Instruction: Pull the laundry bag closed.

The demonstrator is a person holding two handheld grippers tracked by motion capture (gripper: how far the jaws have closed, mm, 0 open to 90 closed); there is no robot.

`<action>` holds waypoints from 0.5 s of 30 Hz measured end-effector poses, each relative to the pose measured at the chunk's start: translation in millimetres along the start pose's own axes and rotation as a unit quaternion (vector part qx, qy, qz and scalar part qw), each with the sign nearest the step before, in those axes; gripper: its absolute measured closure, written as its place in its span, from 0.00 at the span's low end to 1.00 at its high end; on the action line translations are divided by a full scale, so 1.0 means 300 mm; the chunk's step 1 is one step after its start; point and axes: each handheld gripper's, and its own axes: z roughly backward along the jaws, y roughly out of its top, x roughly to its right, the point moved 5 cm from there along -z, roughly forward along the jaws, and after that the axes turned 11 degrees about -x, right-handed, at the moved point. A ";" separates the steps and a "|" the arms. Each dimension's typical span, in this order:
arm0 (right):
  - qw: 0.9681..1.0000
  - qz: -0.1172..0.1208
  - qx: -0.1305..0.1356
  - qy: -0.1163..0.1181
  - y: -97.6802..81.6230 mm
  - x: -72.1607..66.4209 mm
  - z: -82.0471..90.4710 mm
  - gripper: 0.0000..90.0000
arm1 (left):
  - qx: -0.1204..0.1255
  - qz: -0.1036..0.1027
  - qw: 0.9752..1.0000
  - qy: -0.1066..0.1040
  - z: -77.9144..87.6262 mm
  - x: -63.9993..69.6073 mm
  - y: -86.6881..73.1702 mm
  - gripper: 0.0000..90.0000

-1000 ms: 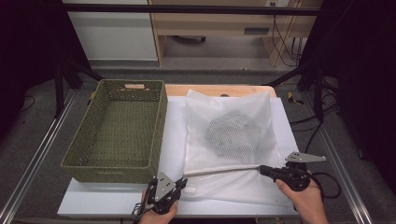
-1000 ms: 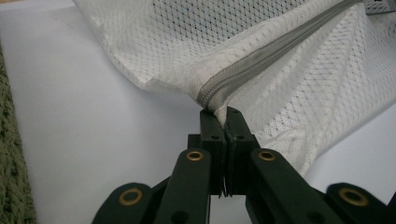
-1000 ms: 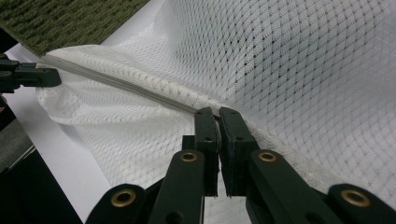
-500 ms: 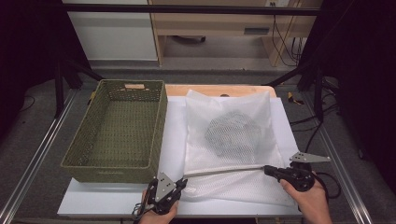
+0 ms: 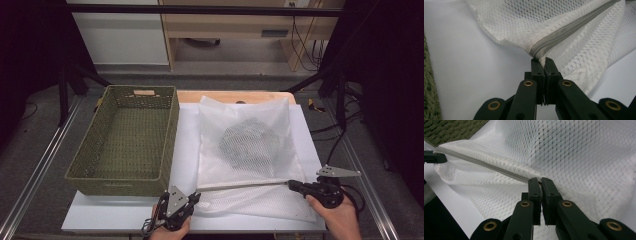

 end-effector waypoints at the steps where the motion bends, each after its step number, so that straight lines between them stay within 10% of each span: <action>1: 1.000 -0.003 -0.001 0.002 -0.003 0.001 0.003 0.96 | -0.002 0.001 1.000 0.000 -0.001 0.001 -0.002 0.98; 15: 1.000 0.003 -0.025 -0.011 -0.058 0.033 0.034 0.96 | -0.006 0.010 1.000 0.008 0.006 -0.013 -0.016 0.98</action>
